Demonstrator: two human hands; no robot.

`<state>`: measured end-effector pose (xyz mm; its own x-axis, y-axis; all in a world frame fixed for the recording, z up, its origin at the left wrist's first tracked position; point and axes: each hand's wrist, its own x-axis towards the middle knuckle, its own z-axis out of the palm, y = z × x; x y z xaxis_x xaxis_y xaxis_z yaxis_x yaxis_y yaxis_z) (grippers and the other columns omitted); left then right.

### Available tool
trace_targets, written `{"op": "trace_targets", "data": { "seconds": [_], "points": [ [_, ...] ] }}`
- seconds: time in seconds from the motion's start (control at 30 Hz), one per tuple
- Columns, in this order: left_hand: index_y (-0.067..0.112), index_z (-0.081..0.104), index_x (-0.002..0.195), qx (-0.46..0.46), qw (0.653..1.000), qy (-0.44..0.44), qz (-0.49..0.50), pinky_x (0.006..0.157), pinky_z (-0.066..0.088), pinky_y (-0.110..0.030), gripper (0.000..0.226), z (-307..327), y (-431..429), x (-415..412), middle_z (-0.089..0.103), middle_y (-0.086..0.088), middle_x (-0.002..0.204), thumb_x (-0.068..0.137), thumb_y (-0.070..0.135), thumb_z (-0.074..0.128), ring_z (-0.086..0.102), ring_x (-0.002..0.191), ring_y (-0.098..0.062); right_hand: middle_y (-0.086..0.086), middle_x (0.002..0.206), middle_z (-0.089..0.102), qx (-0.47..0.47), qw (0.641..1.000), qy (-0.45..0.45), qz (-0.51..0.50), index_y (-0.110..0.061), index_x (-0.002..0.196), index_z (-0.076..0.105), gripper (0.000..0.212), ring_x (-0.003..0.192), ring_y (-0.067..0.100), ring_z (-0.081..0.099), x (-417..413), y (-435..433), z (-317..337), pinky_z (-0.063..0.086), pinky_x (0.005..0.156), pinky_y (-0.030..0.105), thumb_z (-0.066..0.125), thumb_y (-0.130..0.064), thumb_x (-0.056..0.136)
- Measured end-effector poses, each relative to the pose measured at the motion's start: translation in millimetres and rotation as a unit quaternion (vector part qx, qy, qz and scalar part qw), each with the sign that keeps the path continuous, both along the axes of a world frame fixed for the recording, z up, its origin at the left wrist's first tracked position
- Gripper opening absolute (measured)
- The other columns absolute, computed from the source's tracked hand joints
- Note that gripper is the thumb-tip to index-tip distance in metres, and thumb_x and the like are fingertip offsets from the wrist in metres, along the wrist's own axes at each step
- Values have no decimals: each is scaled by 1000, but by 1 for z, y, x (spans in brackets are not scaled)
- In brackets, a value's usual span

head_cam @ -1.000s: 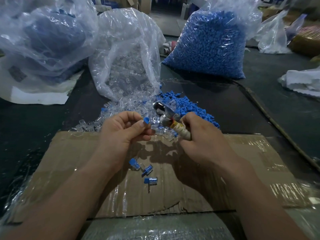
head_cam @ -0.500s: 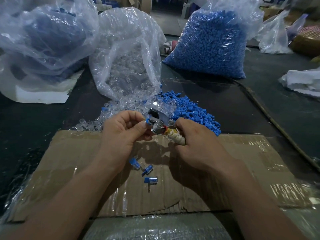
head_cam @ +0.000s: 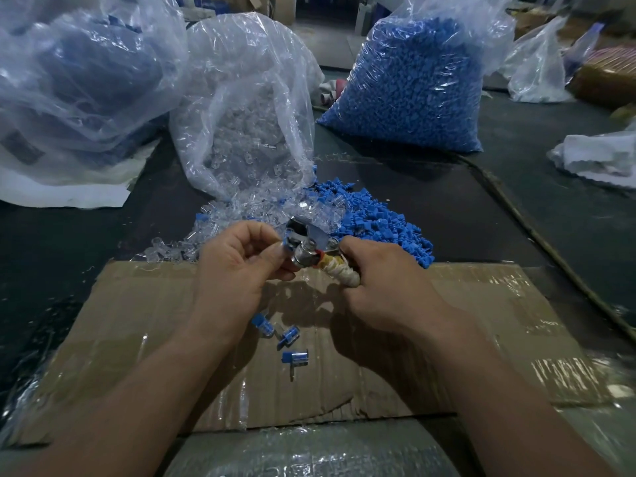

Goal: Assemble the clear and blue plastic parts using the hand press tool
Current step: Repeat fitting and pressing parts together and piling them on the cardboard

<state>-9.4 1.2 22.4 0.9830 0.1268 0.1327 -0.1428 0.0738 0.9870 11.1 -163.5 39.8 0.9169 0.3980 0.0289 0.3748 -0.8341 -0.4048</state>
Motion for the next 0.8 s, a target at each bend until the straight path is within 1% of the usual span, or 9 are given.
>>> {"op": "trace_targets", "data": {
  "seconds": [0.17, 0.4, 0.47, 0.53, 0.6, 0.63, 0.67, 0.73, 0.8],
  "points": [
    [7, 58, 77, 10, 1000, 8, 8, 52, 52, -16, 10, 4, 0, -2, 65, -9, 71, 81, -2, 56, 64, 57, -12, -16, 69, 44, 12, 1000, -6, -1, -32, 67, 34, 30, 65, 0, 40, -1, 2, -1, 30, 57, 18, 61, -26, 80],
    [7, 58, 77, 5, 1000, 14, 16, 51, 50, -15, 5, 6, 0, -1, 66, -6, 66, 78, 2, 59, 64, 55, -11, -17, 70, 42, 21, 1000, -17, 0, -33, 69, 35, 29, 66, -1, 39, 0, 2, -5, 30, 58, 17, 61, -26, 79],
    [7, 59, 78, -5, 1000, 16, 15, 51, 51, -15, 6, 5, 0, -1, 68, -5, 66, 73, 9, 61, 65, 56, -11, -17, 73, 42, 28, 999, -19, -1, -32, 75, 39, 24, 68, -1, 39, 0, 2, -7, 32, 61, 18, 62, -26, 78],
    [6, 58, 80, -22, 999, 27, 14, 51, 51, -15, 7, 4, 3, 1, 68, -5, 66, 74, 8, 59, 65, 55, -12, -17, 73, 40, 29, 999, -29, -10, -29, 81, 42, 22, 68, 0, 38, 2, -1, -7, 32, 60, 18, 63, -23, 77],
    [6, 58, 81, -67, 997, 49, 8, 48, 51, -17, 9, 4, 7, 4, 67, -6, 63, 72, 5, 60, 64, 53, -13, -15, 72, 40, 30, 998, -42, -30, -28, 77, 42, 23, 66, 1, 38, 5, -7, -5, 30, 57, 20, 62, -18, 73],
    [7, 58, 82, -86, 994, 64, -1, 43, 49, -18, 14, 4, 10, 6, 67, -6, 61, 68, 6, 62, 62, 50, -13, -13, 71, 41, 37, 997, -46, -45, -29, 74, 40, 26, 64, 2, 37, 7, -11, -3, 28, 54, 22, 62, -15, 71],
    [8, 59, 81, -84, 993, 82, -21, 39, 46, -17, 17, 4, 14, 7, 66, -6, 60, 64, 7, 64, 60, 46, -12, -12, 69, 41, 44, 996, -47, -63, -29, 70, 38, 29, 63, 3, 37, 8, -15, -3, 26, 52, 23, 61, -13, 70],
    [9, 65, 73, -14, 988, 111, -102, 37, 42, -14, 14, 7, 20, 8, 66, -5, 59, 59, 7, 66, 56, 41, -7, -11, 69, 42, 50, 993, -44, -93, -28, 69, 37, 30, 61, 4, 38, 11, -20, -2, 23, 51, 25, 61, -10, 69],
    [8, 70, 67, 74, 968, 127, -203, 42, 43, -10, 9, 8, 21, 7, 68, -4, 59, 58, 9, 67, 58, 44, -4, -10, 69, 42, 49, 993, -43, -102, -26, 73, 40, 27, 61, 5, 38, 13, -23, -2, 23, 50, 25, 61, -9, 69]
  ]
}}
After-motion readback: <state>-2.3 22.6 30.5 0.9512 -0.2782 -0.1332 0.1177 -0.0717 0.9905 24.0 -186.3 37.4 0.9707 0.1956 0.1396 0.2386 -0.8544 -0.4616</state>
